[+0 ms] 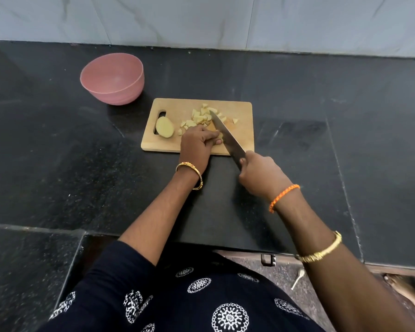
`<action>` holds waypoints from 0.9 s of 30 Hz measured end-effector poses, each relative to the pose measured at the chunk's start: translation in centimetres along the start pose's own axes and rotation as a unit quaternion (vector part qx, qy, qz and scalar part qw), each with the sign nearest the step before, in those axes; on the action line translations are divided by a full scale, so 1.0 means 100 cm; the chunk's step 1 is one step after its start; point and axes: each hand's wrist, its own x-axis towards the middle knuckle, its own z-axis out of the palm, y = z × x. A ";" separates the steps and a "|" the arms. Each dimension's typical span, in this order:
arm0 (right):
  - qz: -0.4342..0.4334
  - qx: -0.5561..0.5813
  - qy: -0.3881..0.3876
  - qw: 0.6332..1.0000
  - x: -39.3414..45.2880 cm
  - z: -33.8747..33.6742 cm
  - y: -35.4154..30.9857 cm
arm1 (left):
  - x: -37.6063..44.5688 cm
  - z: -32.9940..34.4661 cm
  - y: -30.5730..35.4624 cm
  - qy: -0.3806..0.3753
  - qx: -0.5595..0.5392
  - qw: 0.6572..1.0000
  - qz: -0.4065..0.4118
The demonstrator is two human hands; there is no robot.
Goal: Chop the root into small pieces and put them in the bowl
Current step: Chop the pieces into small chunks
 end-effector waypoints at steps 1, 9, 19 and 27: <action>-0.001 -0.002 0.001 1.000 -0.005 -0.002 0.004 | 0.000 -0.001 0.000 -0.002 0.001 1.000 -0.006; -0.026 0.030 0.061 0.997 0.005 -0.005 -0.010 | 0.004 -0.008 0.001 -0.012 -0.064 0.996 -0.060; -0.010 -0.003 0.024 1.000 0.015 0.004 -0.024 | 0.006 -0.010 -0.003 -0.022 -0.049 0.998 -0.041; 0.007 -0.017 0.002 1.000 -0.010 0.008 -0.009 | 0.003 -0.007 -0.005 0.028 -0.023 0.999 -0.005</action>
